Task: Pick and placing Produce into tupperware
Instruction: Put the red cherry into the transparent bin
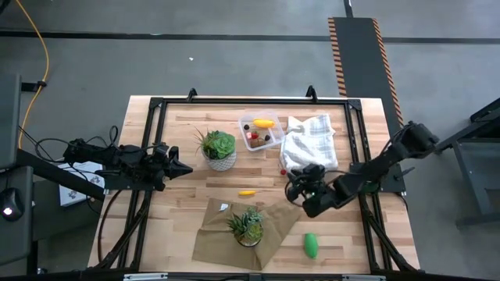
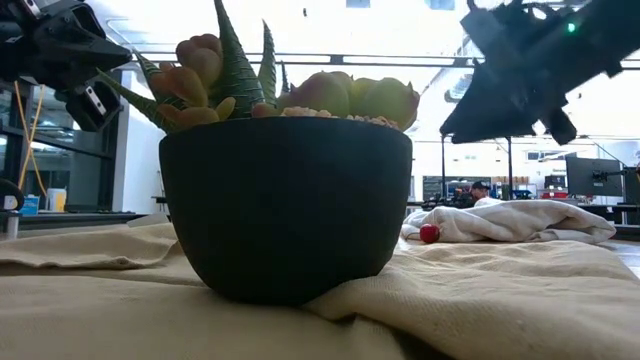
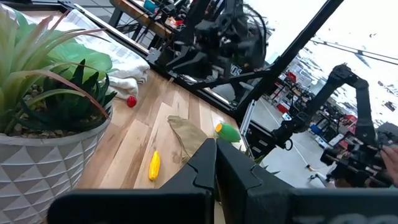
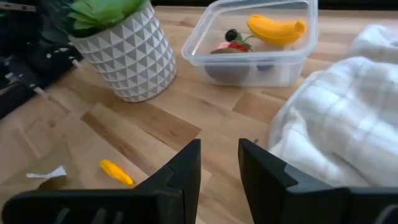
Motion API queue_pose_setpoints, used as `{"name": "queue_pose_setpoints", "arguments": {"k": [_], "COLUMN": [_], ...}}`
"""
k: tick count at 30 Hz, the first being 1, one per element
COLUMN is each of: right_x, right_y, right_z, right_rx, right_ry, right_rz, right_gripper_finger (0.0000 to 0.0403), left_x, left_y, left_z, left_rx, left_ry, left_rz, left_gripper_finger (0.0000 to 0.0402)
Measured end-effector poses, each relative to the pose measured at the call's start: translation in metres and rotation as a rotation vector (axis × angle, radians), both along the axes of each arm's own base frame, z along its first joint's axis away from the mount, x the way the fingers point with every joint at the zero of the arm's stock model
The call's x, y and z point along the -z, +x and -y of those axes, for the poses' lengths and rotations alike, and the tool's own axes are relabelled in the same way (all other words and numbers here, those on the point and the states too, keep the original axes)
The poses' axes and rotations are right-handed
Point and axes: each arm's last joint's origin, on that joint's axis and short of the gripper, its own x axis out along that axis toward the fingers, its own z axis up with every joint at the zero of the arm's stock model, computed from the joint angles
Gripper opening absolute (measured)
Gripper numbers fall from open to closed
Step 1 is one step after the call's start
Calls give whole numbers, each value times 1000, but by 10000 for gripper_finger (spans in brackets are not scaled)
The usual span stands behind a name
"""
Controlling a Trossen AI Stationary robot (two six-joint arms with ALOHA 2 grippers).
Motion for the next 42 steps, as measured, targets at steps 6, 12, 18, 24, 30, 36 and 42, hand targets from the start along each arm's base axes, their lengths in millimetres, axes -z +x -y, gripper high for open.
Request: {"name": "queue_pose_setpoints", "arguments": {"k": [6, 12, 18, 24, 30, 36, 42], "right_x": [27, 47, 61, 66, 75, 76, 75], "right_y": [10, 16, 18, 18, 18, 20, 20], "right_z": [-8, -14, -25, -26, -27, -27, -26], "right_rx": [38, -14, -87, -98, -134, -139, -96], "right_ry": [16, -74, -135, -149, -213, -256, -298], "right_rz": [9, -76, -123, -138, -205, -208, -184], "right_gripper_finger": [99, 99, 99, 99, 99, 99, 99], "left_x": [0, 0, 0, 0, 0, 0, 0], "left_y": [0, 0, 0, 0, 0, 0, 0], "left_z": [0, 0, 0, 0, 0, 0, 0], "left_rx": [0, 0, 0, 0, 0, 0, 0], "left_ry": [0, 0, 0, 0, 0, 0, 0], "left_rz": [0, 0, 0, 0, 0, 0, 0], "left_gripper_finger": [1, 1, 1, 1, 1, 1, 1]}}
